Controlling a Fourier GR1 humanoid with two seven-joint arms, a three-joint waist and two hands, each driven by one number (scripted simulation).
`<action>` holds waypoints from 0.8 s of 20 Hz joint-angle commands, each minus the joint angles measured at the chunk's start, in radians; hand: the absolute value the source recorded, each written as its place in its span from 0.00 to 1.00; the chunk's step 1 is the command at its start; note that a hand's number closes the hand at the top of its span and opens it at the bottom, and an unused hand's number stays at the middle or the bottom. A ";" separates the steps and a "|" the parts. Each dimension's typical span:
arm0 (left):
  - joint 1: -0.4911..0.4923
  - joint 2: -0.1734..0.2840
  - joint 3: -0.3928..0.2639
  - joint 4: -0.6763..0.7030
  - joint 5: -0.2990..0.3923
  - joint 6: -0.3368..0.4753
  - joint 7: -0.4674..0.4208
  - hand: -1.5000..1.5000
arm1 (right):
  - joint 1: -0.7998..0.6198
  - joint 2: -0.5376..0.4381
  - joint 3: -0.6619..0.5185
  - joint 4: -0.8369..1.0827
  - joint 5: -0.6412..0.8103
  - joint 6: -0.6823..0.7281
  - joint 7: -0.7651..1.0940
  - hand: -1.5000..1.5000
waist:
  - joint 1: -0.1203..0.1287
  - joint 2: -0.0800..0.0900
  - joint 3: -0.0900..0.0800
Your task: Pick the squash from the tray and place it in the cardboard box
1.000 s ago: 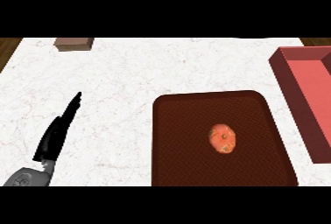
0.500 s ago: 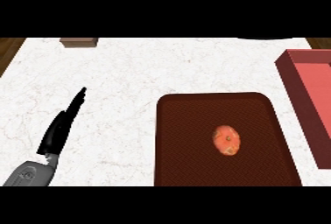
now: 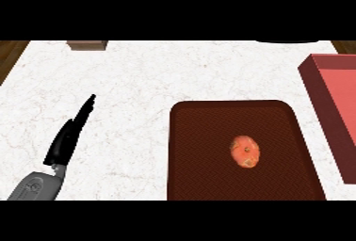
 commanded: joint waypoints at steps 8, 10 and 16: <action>0.042 -0.028 0.036 -0.060 -0.044 -0.043 0.031 0.50 | -0.209 0.003 0.074 0.128 0.142 0.075 0.236 0.00 | -0.002 -0.005 0.002; 0.023 -0.007 0.075 -0.072 -0.033 -0.070 0.061 0.50 | -0.278 0.011 0.122 0.147 0.204 0.062 0.328 0.00 | -0.001 -0.005 0.002; -0.010 -0.042 0.099 -0.033 -0.056 -0.092 0.051 0.50 | -0.358 0.010 0.091 0.142 0.255 0.016 0.346 0.00 | -0.003 -0.005 0.002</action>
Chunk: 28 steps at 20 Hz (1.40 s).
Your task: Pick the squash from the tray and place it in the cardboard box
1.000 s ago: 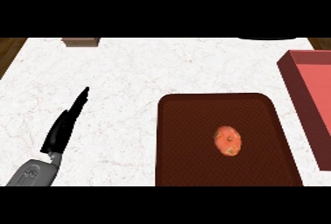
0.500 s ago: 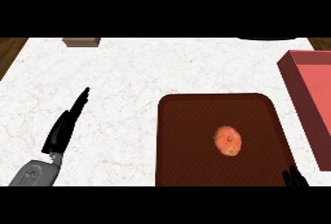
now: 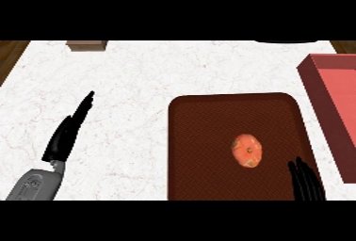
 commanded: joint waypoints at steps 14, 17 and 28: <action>0.069 -0.110 0.035 -0.030 -0.118 -0.011 -0.034 0.50 | -0.256 -0.012 -0.001 0.129 0.098 0.091 0.197 0.00 | 0.002 0.000 0.000; 0.007 -0.045 0.122 -0.029 -0.075 -0.098 0.026 0.50 | -0.238 -0.011 0.008 0.143 0.093 0.059 0.191 0.00 | 0.000 0.000 0.000; 0.022 -0.112 0.123 -0.026 -0.142 -0.089 -0.002 0.50 | -0.414 -0.001 -0.017 0.306 0.059 0.087 0.208 0.00 | 0.002 0.000 0.000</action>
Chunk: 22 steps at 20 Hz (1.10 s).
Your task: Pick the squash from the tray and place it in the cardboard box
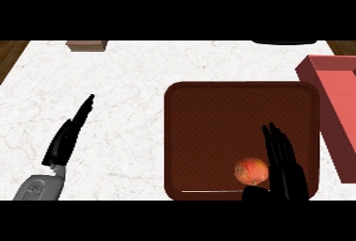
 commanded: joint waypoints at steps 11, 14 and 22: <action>-0.002 -0.018 0.038 -0.015 -0.026 -0.051 0.001 0.50 | -0.096 0.017 0.013 0.181 -0.012 -0.062 -0.007 0.00 | 0.003 0.007 0.010; 0.003 -0.039 0.036 0.012 -0.041 -0.029 -0.013 0.50 | -0.132 0.022 0.024 0.254 -0.036 -0.100 -0.006 1.00 | 0.004 0.008 0.010; 0.001 -0.034 0.044 0.018 -0.053 -0.030 -0.028 0.50 | -0.139 -0.018 -0.026 0.246 0.153 -0.289 -0.023 1.00 | 0.001 0.008 0.010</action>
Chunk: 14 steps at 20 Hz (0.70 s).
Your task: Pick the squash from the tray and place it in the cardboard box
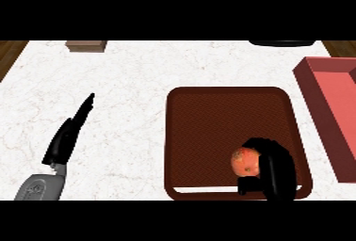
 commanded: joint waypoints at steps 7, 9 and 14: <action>0.046 0.010 0.017 -0.026 0.016 -0.043 -0.037 0.50 | 0.006 0.024 -0.030 0.029 0.125 -0.212 0.022 1.00 | 0.006 0.016 0.021; -0.047 -0.001 0.034 0.021 0.002 -0.022 0.021 0.50 | 0.042 0.036 0.016 -0.081 0.187 -0.179 0.095 1.00 | -0.001 0.017 0.021; 0.006 -0.029 0.001 -0.035 -0.025 0.005 0.019 0.50 | 0.005 -0.091 0.057 -0.113 0.157 0.131 0.042 1.00 | 0.012 0.018 0.020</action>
